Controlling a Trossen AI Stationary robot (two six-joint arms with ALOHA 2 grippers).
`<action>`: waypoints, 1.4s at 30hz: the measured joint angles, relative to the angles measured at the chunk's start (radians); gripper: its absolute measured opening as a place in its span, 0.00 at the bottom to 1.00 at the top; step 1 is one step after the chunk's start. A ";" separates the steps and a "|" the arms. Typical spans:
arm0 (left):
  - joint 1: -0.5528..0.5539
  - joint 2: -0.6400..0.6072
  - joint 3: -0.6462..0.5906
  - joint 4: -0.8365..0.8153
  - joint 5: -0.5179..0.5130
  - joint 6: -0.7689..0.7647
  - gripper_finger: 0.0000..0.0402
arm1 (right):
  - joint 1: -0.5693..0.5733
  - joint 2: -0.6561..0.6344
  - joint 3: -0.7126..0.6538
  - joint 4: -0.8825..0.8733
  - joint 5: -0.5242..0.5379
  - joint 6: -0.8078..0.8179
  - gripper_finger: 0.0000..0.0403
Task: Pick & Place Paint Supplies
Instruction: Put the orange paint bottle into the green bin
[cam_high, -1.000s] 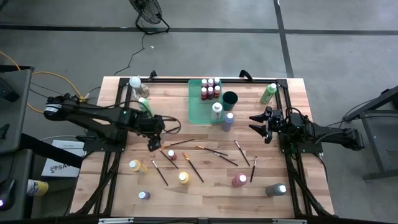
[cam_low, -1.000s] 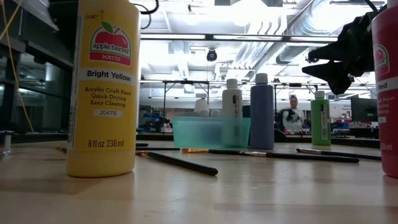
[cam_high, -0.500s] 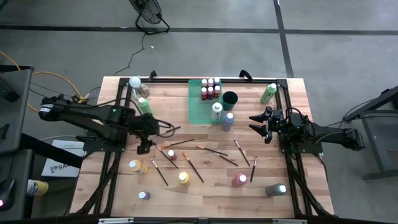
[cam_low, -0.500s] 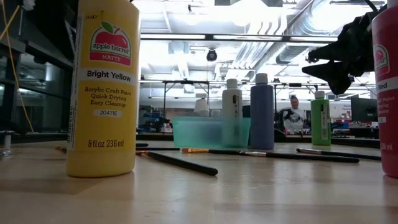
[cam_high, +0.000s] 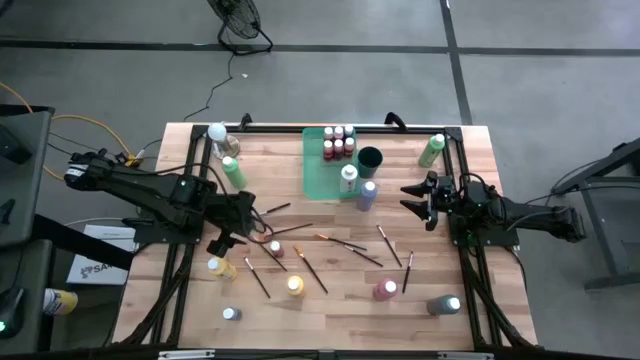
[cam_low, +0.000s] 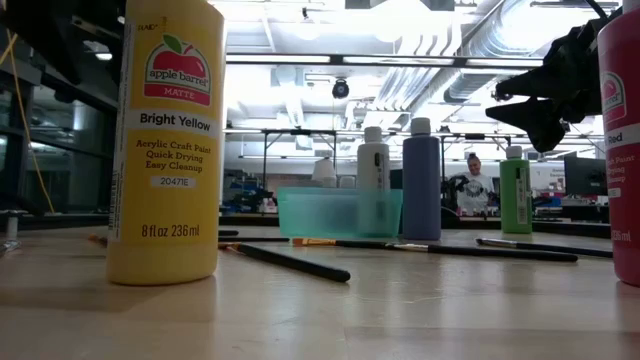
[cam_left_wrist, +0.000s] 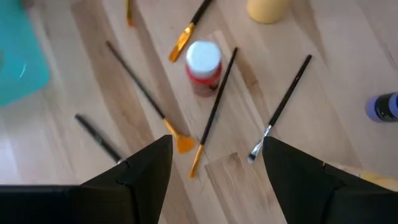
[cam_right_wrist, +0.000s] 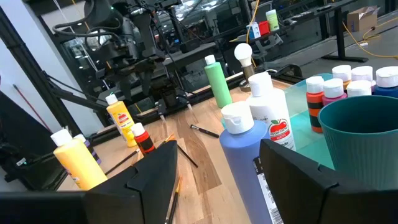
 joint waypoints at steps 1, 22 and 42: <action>-0.005 0.012 0.000 0.015 0.000 0.009 0.61 | 0.000 0.000 0.000 0.000 0.000 0.000 0.55; -0.004 0.289 0.000 0.292 -0.002 0.032 0.61 | 0.000 0.000 0.000 0.000 0.000 0.000 0.55; -0.004 0.354 0.001 0.328 -0.013 0.026 0.49 | 0.000 0.000 0.000 0.000 0.000 0.000 0.55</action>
